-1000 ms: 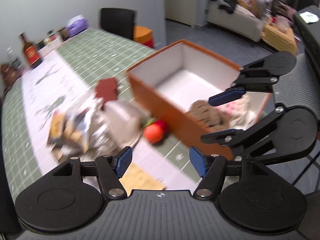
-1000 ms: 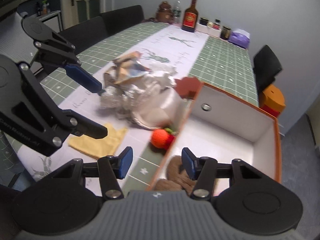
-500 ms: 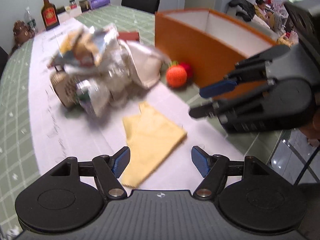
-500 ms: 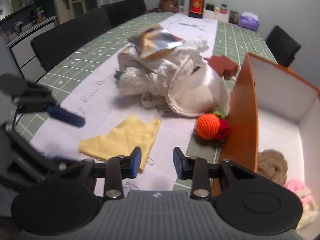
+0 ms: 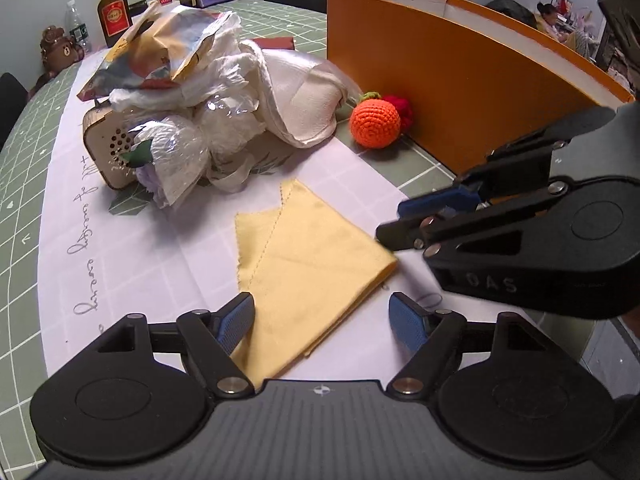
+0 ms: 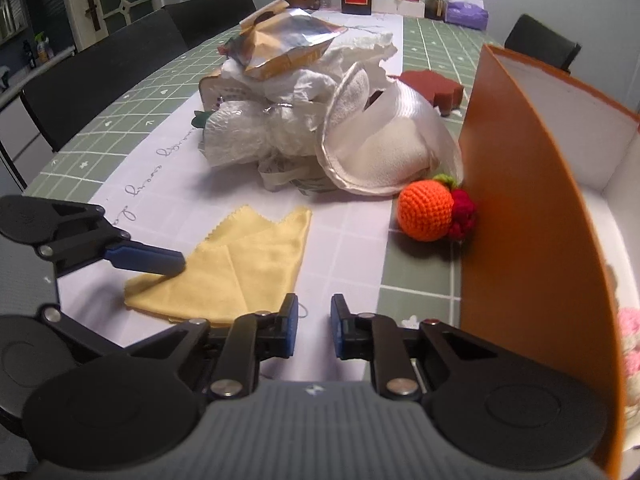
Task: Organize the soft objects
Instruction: 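Move both tools back over the yellow cloth on the table, then pinch the yellow cloth with the left tool and lift it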
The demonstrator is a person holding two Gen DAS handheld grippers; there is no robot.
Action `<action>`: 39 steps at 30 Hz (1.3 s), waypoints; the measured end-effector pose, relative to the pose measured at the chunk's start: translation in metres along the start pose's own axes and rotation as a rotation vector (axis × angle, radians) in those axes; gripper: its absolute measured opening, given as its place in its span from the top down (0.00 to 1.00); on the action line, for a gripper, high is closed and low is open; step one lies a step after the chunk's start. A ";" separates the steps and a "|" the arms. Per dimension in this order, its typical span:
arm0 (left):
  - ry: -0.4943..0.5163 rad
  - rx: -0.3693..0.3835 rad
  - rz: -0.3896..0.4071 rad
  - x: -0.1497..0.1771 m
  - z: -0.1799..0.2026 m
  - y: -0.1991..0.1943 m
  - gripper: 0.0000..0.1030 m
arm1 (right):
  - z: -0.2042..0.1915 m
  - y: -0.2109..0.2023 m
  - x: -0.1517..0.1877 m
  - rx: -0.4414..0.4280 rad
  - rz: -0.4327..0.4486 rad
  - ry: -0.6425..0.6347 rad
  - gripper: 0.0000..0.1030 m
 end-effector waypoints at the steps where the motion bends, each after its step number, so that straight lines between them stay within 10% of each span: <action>1: -0.002 -0.002 0.004 -0.001 0.000 0.000 0.12 | 0.000 0.002 0.000 -0.009 -0.004 0.011 0.85; 7: -0.034 -0.005 0.021 -0.005 -0.006 0.002 0.14 | 0.003 0.007 -0.002 -0.021 -0.011 0.033 0.85; 21: -0.039 -0.033 0.009 -0.016 -0.020 0.001 0.90 | 0.002 0.012 -0.015 -0.013 -0.041 0.004 0.83; 39: -0.070 -0.068 0.028 -0.051 -0.035 -0.020 0.92 | 0.007 -0.024 -0.070 0.156 -0.021 -0.311 0.67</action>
Point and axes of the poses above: each gripper's, at about its wrist camera, not at the fingertips, and y roughly the way its jaws point, z to its right, x to its underside, the point moved 9 cm from there along y, roughly the way its jaws point, and after that the axes turned 11 degrees about -z, right-handed, at the moved point
